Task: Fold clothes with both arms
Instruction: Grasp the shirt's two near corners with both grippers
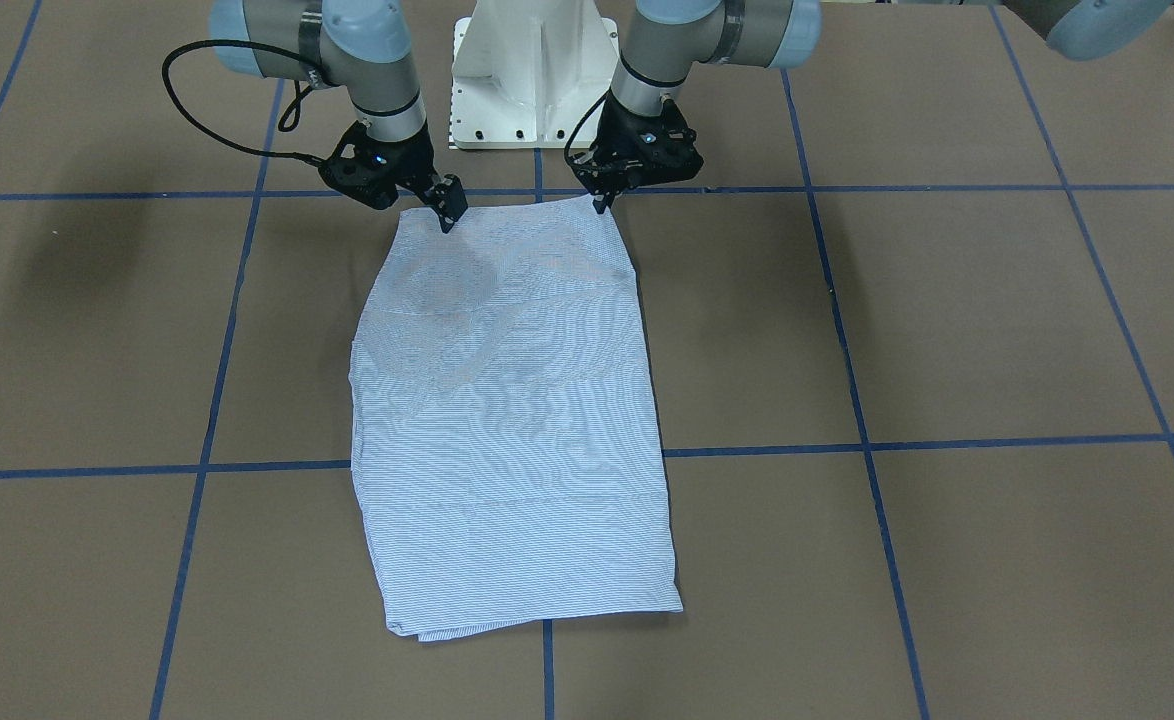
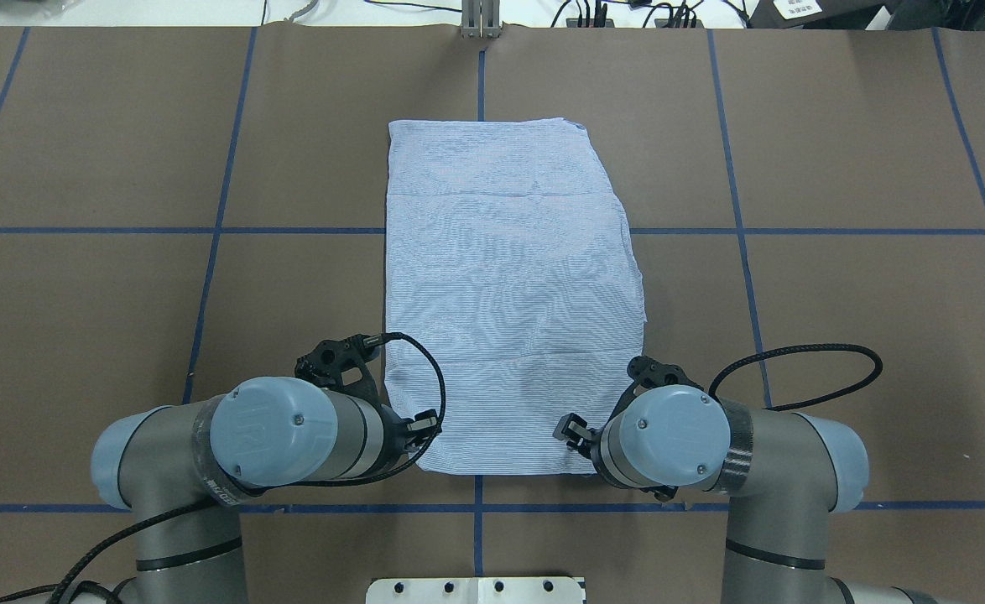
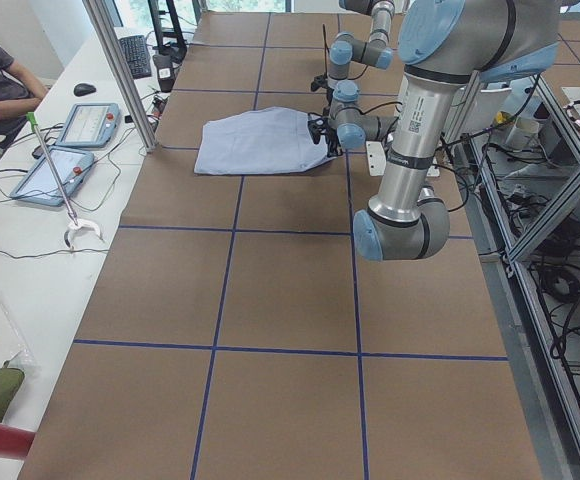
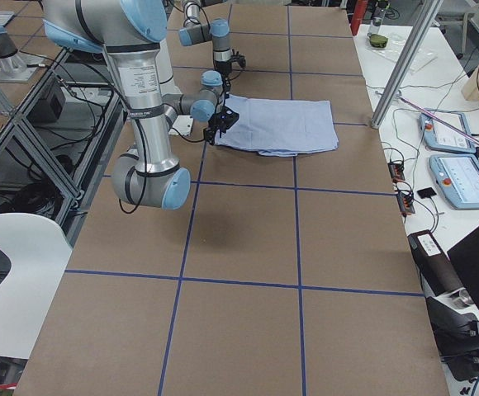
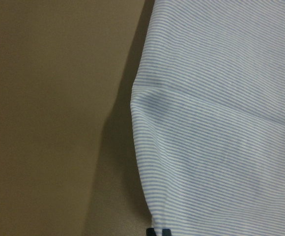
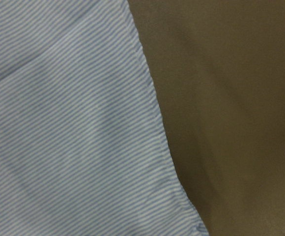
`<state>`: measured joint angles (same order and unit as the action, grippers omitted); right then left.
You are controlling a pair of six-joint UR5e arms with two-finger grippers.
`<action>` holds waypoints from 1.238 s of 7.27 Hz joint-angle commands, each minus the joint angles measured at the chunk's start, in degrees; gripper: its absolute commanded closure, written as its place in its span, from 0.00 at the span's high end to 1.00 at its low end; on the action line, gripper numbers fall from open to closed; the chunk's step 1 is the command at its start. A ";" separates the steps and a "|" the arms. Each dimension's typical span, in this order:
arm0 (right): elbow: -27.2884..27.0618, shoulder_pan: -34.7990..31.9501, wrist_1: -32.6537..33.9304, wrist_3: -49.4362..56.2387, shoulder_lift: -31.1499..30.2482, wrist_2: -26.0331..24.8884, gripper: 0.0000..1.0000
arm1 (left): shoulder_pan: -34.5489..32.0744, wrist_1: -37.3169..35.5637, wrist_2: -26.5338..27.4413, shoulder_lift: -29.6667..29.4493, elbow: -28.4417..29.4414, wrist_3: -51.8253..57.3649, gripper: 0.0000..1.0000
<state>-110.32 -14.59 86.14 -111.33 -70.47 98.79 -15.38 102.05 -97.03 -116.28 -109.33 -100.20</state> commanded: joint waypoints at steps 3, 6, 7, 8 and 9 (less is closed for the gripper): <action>0.11 0.00 -0.09 -0.02 0.07 0.09 0.74 | 0.00 -0.01 0.00 0.00 -0.18 0.00 0.00; 0.11 0.00 -0.09 -0.20 0.25 0.00 0.63 | 0.00 -0.01 0.00 0.00 -0.35 0.00 0.00; 0.11 0.00 -0.09 -0.11 0.34 0.00 0.49 | 0.00 -0.01 0.00 0.00 -0.35 0.00 0.00; 0.11 0.00 -0.09 -0.11 0.34 0.00 0.39 | 0.00 -0.01 0.00 0.00 -0.35 0.00 0.00; 0.11 -0.08 -0.09 0.06 0.34 0.00 0.36 | 0.00 0.08 0.00 0.00 -0.35 0.00 0.00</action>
<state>-110.22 -14.60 86.04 -111.42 -70.16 98.79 -15.38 102.06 -97.03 -116.28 -109.68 -100.20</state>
